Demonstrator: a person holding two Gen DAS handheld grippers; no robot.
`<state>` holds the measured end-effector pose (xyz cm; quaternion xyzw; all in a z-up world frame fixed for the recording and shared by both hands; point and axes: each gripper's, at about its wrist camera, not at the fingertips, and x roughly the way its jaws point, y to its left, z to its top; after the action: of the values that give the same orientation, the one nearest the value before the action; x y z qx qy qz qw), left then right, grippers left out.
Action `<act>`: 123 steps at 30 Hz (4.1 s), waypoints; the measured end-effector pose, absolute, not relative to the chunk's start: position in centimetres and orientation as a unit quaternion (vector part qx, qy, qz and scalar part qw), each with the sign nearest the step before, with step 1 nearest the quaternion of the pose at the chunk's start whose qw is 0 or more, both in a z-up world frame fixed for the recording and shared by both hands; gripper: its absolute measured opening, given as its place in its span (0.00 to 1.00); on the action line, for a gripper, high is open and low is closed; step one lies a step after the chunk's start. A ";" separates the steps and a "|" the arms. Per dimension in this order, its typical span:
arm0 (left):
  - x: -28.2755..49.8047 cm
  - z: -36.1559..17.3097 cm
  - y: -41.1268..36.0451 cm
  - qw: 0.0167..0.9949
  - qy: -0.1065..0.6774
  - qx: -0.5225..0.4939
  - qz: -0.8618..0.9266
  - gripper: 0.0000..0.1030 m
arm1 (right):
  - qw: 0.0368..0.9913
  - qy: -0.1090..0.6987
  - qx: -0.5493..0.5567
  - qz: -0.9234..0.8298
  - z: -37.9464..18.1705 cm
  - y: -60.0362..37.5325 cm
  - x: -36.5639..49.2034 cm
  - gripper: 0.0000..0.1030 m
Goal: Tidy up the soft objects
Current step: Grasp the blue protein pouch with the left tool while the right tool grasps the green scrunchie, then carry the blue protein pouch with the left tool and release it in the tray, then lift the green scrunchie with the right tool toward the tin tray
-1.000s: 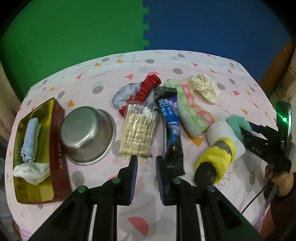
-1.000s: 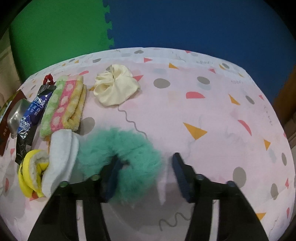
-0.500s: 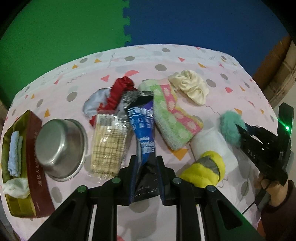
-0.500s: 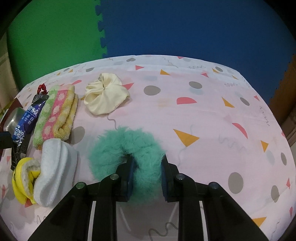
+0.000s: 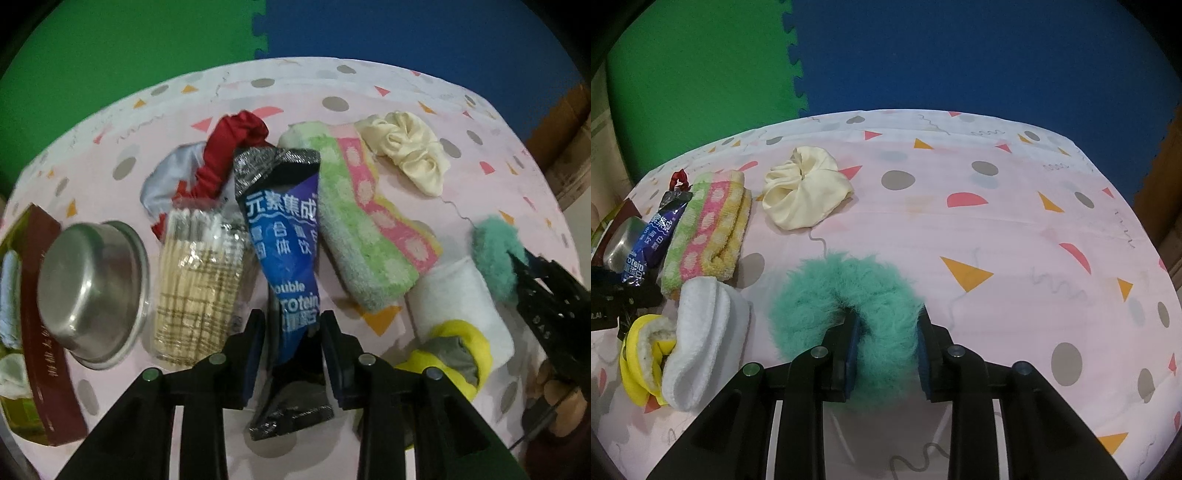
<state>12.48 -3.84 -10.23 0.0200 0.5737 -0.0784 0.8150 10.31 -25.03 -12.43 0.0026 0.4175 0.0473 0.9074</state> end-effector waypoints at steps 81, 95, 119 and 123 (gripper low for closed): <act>9.8 -6.5 29.9 0.824 0.549 -0.038 0.134 0.22 | 0.908 0.417 -0.029 0.023 -12.5 -24.6 10.2 0.32; 8.3 -4.0 29.5 0.832 0.541 -0.045 0.115 0.40 | 0.908 0.416 -0.029 0.022 -12.6 -24.7 10.3 0.33; 3.9 -2.2 23.8 0.869 0.475 -0.016 0.139 0.43 | 0.906 0.421 -0.038 0.002 -10.8 -23.8 9.6 0.18; 3.3 -2.6 23.9 0.871 0.468 -0.026 0.147 0.42 | 0.908 0.417 -0.039 -0.003 -9.6 -23.4 9.3 0.18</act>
<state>3.31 23.89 -2.60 -0.0256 0.4679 0.1471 0.8711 9.32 -23.41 -9.65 -0.0387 0.4171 -0.0032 0.9080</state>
